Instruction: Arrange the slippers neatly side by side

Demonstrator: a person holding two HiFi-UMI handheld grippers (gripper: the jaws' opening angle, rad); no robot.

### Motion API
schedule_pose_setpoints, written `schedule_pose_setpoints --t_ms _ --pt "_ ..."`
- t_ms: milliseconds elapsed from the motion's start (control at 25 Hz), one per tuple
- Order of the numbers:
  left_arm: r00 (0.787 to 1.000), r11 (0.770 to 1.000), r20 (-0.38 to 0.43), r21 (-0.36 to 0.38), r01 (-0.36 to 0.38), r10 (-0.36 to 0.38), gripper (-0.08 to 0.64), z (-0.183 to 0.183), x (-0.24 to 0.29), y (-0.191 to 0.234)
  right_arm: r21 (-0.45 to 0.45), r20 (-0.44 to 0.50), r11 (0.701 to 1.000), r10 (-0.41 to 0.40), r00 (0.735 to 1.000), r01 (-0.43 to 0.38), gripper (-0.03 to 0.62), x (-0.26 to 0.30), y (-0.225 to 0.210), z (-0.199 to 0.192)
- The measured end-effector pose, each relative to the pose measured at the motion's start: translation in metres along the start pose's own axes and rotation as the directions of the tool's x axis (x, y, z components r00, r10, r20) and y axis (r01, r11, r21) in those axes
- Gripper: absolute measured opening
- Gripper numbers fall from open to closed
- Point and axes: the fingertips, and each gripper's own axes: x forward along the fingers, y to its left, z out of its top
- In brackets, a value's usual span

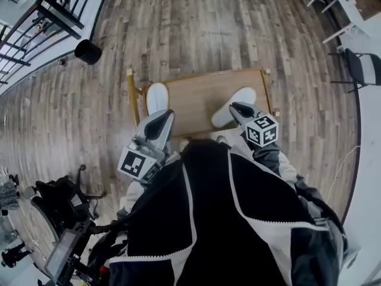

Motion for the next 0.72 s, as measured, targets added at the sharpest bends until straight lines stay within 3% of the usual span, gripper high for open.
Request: schedule_pose_setpoints --t_ms 200,360,480,720 --pt "1.000 1.000 0.004 -0.002 0.031 -0.031 0.020 -0.003 0.003 -0.008 0.189 -0.085 0.966 -0.166 0.983 0.179 0.120 -0.011 -0.061 -0.051" --pt "1.000 0.999 -0.022 -0.046 0.003 -0.004 0.020 -0.011 0.001 -0.001 0.236 -0.196 0.924 -0.259 0.946 0.302 0.150 -0.005 -0.097 -0.093" --pt "1.000 0.999 -0.031 -0.041 -0.003 0.002 0.020 -0.014 -0.001 0.000 0.302 -0.267 0.884 -0.282 0.922 0.357 0.169 -0.002 -0.113 -0.119" --pt "0.999 1.000 -0.041 -0.014 -0.007 0.006 0.020 -0.009 -0.001 0.001 0.423 -0.306 0.830 -0.247 0.920 0.364 0.184 0.025 -0.126 -0.132"
